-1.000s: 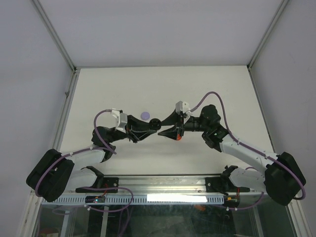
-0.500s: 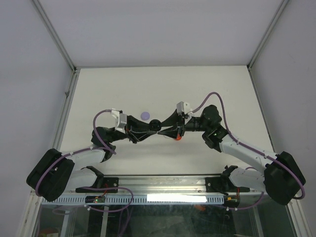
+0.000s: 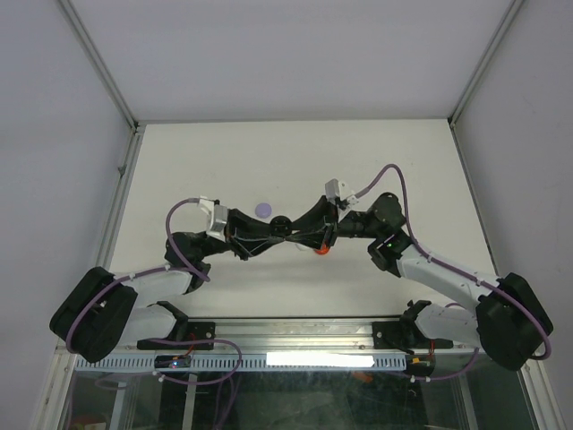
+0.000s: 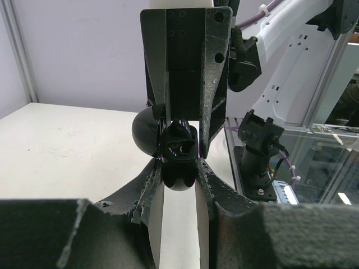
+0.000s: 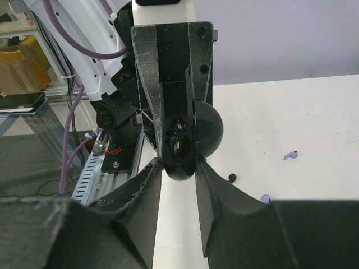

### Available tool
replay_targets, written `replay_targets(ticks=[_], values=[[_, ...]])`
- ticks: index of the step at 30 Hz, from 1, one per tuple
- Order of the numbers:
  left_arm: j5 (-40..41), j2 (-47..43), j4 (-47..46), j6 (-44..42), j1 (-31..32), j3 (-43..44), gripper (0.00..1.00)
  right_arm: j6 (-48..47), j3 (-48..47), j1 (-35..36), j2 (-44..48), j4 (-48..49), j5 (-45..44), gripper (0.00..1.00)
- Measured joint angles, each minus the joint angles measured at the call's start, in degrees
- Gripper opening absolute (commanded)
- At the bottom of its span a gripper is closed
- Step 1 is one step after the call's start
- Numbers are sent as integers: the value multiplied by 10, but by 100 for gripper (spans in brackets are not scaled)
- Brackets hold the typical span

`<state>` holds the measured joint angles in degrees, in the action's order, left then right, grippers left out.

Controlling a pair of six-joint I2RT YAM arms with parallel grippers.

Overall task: Insert the wireless bluetooth earbuds into the charging case
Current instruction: Adjust the charging case.

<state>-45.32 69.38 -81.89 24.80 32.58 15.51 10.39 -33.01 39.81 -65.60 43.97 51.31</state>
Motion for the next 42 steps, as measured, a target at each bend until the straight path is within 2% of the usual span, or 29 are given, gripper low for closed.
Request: replay_targets(ticks=[12,15,18,20,32,38,42], values=[[17,9,-6,14,12,0,0,54,3,-1,-15,43,-4,30],[23,9,-7,14,16,0,0,63,3,-3,-19,57,0,22],[30,7,-7,15,16,0,1,68,4,-5,-23,70,2,9],[34,5,-7,15,19,-1,4,69,5,-5,-23,76,3,0],[75,-58,42,-4,32,-20,42,64,19,-3,-5,82,-3,0],[111,-99,97,-20,32,-23,46,57,34,-12,9,80,-14,0],[172,-146,209,-16,32,-23,48,30,48,-17,27,62,-46,0]])
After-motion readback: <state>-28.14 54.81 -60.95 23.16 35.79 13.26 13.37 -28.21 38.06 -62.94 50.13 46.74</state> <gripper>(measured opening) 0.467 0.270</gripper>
